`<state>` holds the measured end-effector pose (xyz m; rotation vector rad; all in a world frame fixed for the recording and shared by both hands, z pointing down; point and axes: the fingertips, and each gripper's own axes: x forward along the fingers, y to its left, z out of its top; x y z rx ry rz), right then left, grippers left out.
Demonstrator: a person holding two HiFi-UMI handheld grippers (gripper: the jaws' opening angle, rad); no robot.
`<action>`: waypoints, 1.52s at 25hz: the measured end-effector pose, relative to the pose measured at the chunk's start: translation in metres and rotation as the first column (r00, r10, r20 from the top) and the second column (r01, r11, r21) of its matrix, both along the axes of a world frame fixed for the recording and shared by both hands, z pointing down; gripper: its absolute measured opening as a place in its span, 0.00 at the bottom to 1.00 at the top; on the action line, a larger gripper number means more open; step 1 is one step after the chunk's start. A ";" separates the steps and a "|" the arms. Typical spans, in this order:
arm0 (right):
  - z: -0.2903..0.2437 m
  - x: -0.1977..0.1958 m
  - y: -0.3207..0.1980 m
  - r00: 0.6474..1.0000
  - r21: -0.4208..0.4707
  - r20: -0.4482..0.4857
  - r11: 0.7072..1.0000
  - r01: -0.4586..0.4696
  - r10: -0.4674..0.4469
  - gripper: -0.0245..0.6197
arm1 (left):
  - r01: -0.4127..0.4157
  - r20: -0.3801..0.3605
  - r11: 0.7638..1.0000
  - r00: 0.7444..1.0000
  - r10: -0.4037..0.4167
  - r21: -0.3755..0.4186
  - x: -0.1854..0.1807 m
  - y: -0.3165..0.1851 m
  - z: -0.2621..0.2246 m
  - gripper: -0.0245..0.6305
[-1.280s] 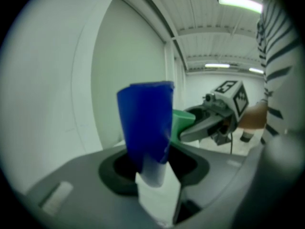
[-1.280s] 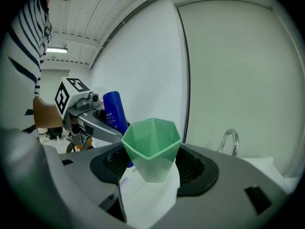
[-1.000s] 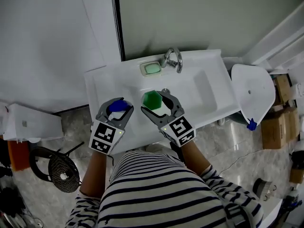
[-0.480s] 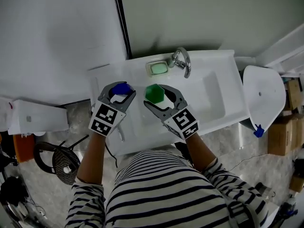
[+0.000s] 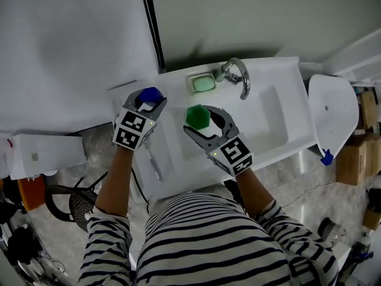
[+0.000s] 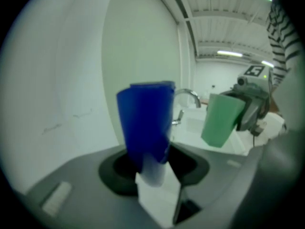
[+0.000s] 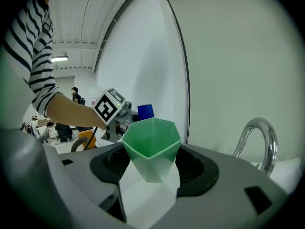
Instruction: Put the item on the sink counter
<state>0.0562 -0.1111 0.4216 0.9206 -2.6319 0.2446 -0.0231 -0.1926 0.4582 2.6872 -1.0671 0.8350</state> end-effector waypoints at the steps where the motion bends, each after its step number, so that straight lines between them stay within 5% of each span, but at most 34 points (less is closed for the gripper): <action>1: 0.002 -0.001 -0.002 1.000 -0.002 -0.002 1.000 -0.002 0.002 0.50 | 0.000 0.000 1.000 1.000 0.000 -0.002 -0.001 -0.006 0.006 0.31; 20: 0.030 -0.001 -0.028 0.998 -0.054 -0.029 0.997 -0.051 0.050 0.50 | -0.067 0.010 0.998 0.998 0.067 -0.019 -0.002 -0.075 0.080 0.31; 38: 0.038 0.000 -0.032 0.998 -0.073 -0.047 0.996 -0.053 0.049 0.50 | -0.090 0.007 0.995 0.996 0.090 -0.053 0.001 -0.085 0.109 0.31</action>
